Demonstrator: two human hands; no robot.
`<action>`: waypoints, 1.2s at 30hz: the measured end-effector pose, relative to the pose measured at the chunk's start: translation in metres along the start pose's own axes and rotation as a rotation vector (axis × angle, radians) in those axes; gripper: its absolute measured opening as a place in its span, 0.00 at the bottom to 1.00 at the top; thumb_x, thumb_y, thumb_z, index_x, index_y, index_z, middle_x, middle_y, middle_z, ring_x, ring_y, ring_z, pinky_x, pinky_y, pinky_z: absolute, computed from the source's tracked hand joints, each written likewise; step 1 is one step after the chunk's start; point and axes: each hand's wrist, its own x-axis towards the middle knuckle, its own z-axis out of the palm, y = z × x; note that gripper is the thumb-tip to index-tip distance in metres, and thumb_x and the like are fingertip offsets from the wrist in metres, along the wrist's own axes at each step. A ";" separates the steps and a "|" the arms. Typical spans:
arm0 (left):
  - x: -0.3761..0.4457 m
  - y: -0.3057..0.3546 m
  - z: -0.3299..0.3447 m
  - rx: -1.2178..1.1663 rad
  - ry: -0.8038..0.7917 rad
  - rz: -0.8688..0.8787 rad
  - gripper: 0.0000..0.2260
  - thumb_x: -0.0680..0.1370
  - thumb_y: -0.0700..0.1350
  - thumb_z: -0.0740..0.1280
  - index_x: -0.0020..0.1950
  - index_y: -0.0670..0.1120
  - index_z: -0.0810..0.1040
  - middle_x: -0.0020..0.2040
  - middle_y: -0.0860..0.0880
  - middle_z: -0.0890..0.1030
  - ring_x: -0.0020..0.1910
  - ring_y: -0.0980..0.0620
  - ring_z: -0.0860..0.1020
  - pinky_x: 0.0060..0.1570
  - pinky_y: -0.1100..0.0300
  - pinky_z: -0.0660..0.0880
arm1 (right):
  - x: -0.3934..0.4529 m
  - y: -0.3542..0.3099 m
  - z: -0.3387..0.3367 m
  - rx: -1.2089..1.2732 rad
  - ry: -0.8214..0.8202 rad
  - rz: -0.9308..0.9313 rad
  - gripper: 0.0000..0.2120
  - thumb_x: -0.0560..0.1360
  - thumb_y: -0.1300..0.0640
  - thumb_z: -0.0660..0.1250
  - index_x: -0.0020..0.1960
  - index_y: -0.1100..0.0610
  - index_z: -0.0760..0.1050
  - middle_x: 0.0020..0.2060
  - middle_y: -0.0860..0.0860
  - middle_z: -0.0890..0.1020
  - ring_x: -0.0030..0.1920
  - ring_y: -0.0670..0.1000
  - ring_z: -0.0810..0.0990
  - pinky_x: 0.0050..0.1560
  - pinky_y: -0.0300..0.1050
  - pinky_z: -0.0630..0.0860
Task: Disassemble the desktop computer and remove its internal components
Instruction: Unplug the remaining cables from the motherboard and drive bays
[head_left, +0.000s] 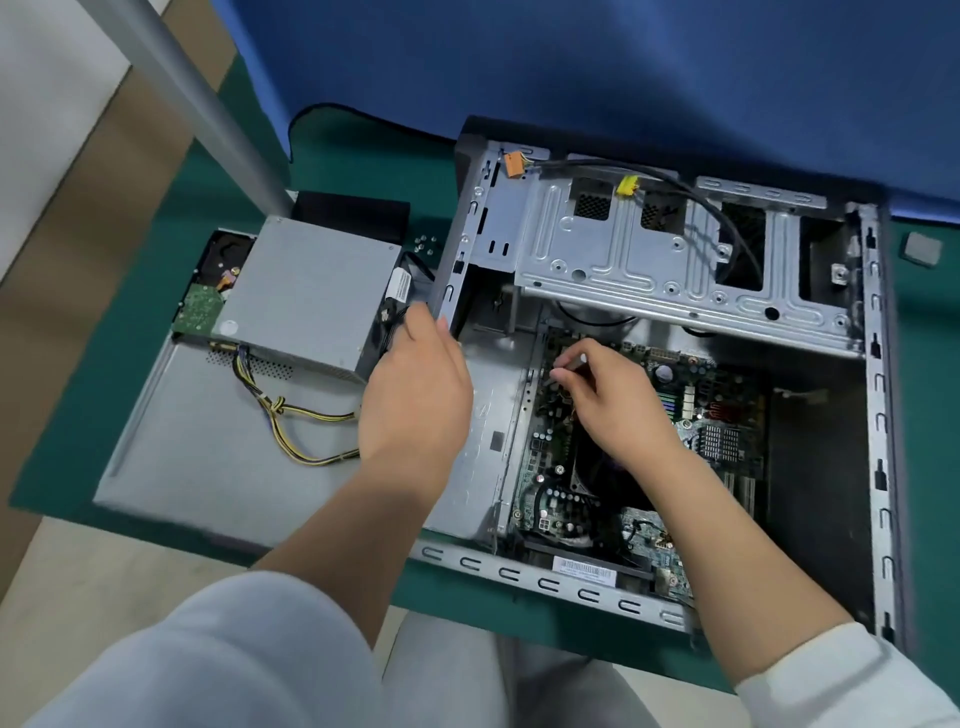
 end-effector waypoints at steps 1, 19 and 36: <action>0.000 0.000 0.000 -0.007 0.002 -0.003 0.15 0.83 0.47 0.46 0.60 0.40 0.65 0.46 0.41 0.77 0.39 0.42 0.77 0.33 0.56 0.65 | 0.000 0.000 0.000 -0.001 -0.010 -0.009 0.02 0.78 0.52 0.63 0.49 0.49 0.72 0.42 0.42 0.77 0.37 0.38 0.72 0.34 0.31 0.65; -0.001 0.000 0.002 -0.030 0.022 -0.024 0.14 0.83 0.47 0.46 0.60 0.40 0.65 0.47 0.42 0.78 0.41 0.41 0.77 0.32 0.56 0.62 | -0.001 -0.008 0.001 -0.180 -0.036 -0.086 0.05 0.80 0.52 0.59 0.52 0.51 0.72 0.44 0.43 0.72 0.39 0.48 0.72 0.36 0.45 0.68; 0.000 0.000 0.003 -0.024 0.027 -0.014 0.13 0.83 0.47 0.46 0.58 0.41 0.65 0.46 0.42 0.78 0.39 0.42 0.77 0.31 0.57 0.63 | -0.001 -0.018 0.009 -0.235 -0.072 -0.136 0.13 0.72 0.71 0.61 0.46 0.53 0.71 0.44 0.46 0.74 0.51 0.50 0.71 0.42 0.46 0.72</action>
